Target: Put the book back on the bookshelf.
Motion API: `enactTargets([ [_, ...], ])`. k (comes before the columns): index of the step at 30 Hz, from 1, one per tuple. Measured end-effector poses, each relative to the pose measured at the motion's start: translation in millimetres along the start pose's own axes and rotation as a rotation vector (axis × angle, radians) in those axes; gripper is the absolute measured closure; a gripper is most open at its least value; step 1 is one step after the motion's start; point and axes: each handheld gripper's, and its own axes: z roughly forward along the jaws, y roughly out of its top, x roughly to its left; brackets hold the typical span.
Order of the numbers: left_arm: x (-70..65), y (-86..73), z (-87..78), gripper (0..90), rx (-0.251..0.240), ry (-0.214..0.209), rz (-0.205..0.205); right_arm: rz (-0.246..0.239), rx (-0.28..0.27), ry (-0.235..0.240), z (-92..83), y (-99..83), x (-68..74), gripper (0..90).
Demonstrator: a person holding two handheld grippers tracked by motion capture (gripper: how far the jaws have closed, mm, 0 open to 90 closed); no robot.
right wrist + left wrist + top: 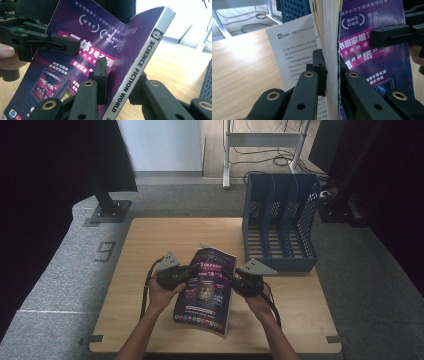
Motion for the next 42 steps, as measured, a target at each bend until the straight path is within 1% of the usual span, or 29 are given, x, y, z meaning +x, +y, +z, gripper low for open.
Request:
enactTargets([
  [3,2.2,4.0,-1.0,85.3,-0.006,-0.001,0.009,-0.016,-0.014,0.01,-0.8,3.6,-0.4,73.0],
  [6,3.5,9.3,-0.9,85.3,-0.014,0.008,0.017,-0.038,-0.028,0.014,-0.7,9.0,-1.4,73.7],
  [10,4.7,16.0,1.3,85.4,-0.033,0.019,0.028,-0.053,-0.042,0.003,0.6,15.0,-4.8,74.6],
  [12,5.8,17.5,3.8,85.4,-0.033,0.022,0.029,-0.05,-0.048,-0.005,1.6,16.7,-7.1,75.1],
  [19,5.7,20.4,7.4,85.5,-0.046,0.03,0.045,-0.077,-0.063,-0.025,2.7,17.6,-11.5,75.0],
  [22,6.2,22.4,7.3,85.4,-0.046,0.03,0.056,-0.077,-0.066,-0.03,3.6,18.0,-13.1,75.0],
  [27,7.4,29.9,7.0,85.5,-0.056,0.035,0.074,-0.085,-0.089,-0.041,3.1,21.8,-12.9,75.3],
  [32,7.0,35.9,3.6,85.4,-0.076,0.043,0.092,-0.114,-0.108,-0.061,3.3,28.7,-12.9,75.4],
  [37,5.1,33.6,1.9,85.2,-0.087,0.041,0.103,-0.146,-0.13,-0.061,1.0,29.0,-11.3,75.5],
  [40,3.9,26.4,1.7,84.9,-0.074,0.037,0.103,-0.166,-0.129,-0.064,0.4,24.3,-9.8,75.6],
  [42,3.4,21.5,-0.1,84.9,-0.076,0.029,0.098,-0.167,-0.131,-0.057,-0.1,21.1,-8.7,76.5],
])
